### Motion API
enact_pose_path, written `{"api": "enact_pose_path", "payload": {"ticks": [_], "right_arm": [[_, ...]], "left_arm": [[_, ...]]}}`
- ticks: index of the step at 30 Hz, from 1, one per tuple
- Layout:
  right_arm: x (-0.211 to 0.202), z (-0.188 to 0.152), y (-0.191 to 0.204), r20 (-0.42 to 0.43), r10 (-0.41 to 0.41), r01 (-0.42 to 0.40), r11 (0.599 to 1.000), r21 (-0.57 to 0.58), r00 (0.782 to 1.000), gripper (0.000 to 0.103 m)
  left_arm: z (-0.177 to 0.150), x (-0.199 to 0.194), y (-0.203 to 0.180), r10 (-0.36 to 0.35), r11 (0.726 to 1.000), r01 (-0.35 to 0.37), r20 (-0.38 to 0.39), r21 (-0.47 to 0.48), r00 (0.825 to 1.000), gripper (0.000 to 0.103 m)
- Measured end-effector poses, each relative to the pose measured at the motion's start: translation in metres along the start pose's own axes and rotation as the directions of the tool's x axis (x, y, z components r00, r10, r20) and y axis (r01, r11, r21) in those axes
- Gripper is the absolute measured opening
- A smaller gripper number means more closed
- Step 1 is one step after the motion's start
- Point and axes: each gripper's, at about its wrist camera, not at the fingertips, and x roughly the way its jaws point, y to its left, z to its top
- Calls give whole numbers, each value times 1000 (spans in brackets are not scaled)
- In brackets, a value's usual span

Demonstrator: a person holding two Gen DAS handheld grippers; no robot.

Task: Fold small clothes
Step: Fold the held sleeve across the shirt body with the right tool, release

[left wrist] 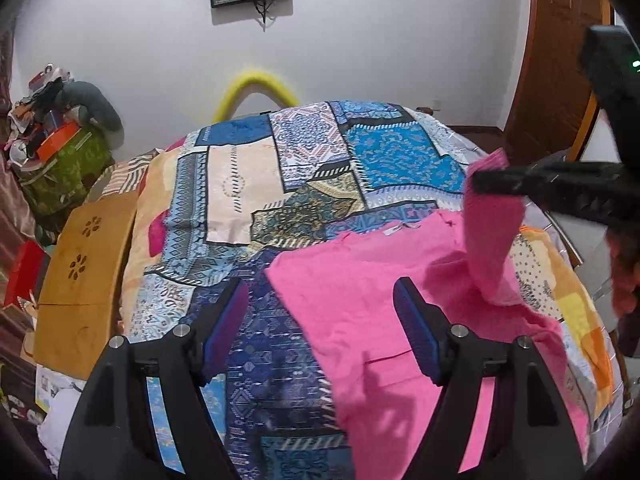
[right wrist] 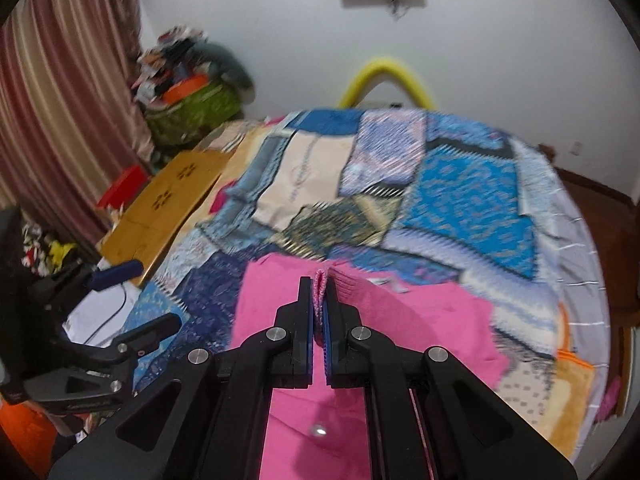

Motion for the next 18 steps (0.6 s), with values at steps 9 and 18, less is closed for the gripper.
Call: {"api": "enact_pose_path", "payload": {"ticks": [9,18], "right_arm": [[64,-18,15,-136,74,-73,997,11,988,4],[57,-18,10,-165,102,-98,995,33,981,18]], "left_arm": [[-9,22,22,22,1000,-23,-45,-13,999,75],[-10,40,25,21,999,-25,-92,-42,996,75]]}}
